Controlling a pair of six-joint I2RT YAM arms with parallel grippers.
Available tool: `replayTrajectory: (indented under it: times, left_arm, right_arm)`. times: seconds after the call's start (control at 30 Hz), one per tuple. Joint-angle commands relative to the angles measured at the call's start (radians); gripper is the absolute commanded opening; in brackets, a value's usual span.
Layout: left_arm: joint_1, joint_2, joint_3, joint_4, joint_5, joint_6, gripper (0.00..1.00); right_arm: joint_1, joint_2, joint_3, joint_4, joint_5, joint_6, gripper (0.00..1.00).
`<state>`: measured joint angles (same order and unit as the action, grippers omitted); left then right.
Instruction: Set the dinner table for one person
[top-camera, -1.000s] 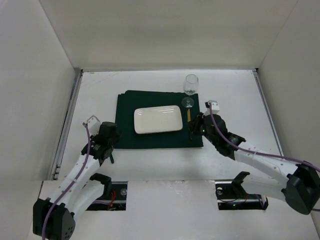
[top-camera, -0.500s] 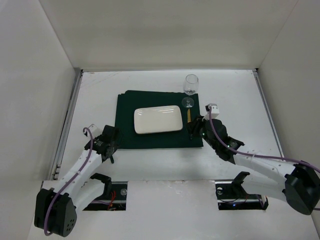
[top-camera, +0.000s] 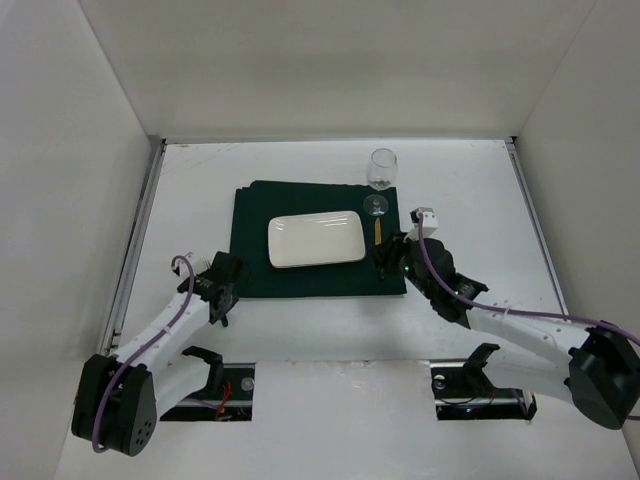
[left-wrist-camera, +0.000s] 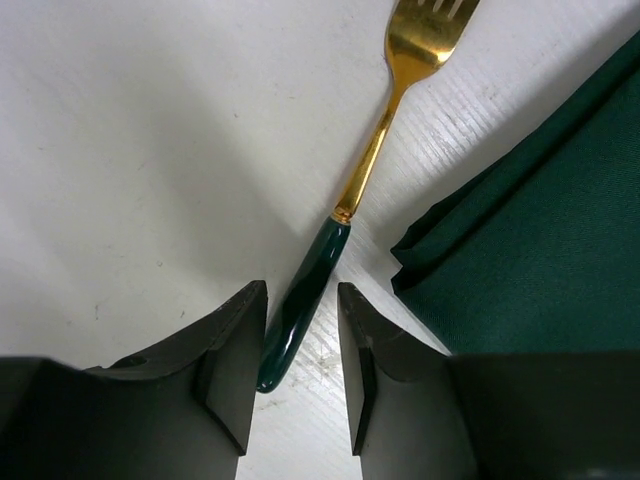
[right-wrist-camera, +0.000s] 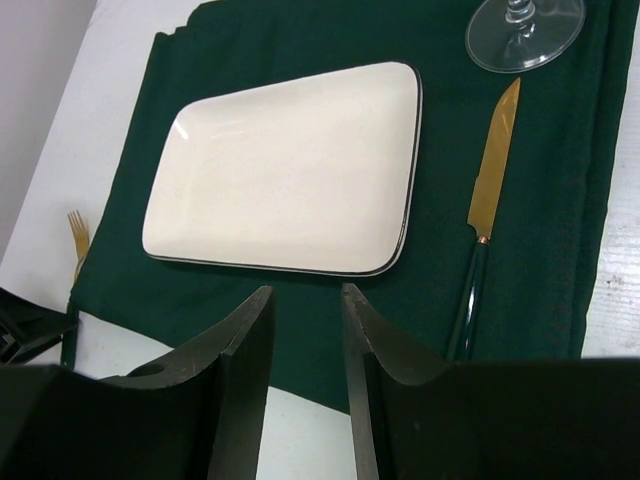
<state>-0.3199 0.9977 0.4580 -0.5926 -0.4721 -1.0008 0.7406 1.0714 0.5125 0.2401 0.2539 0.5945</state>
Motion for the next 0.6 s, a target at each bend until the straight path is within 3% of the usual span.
replayTrajectory:
  times: [0.0, 0.37, 0.57]
  left_arm:
    - [0.0, -0.001, -0.021, 0.016, 0.009, -0.013, 0.3]
    - [-0.009, 0.002, -0.025, 0.027, 0.029, -0.015, 0.17]
    - [-0.011, 0.001, -0.044, 0.028, 0.043, -0.045, 0.21]
  right_arm:
    - [-0.001, -0.007, 0.0, 0.057, -0.004, -0.001, 0.39]
    - [-0.04, -0.065, -0.016, 0.031, 0.016, -0.002, 0.4]
    - [-0.047, -0.088, -0.02, 0.027, 0.018, 0.004, 0.41]
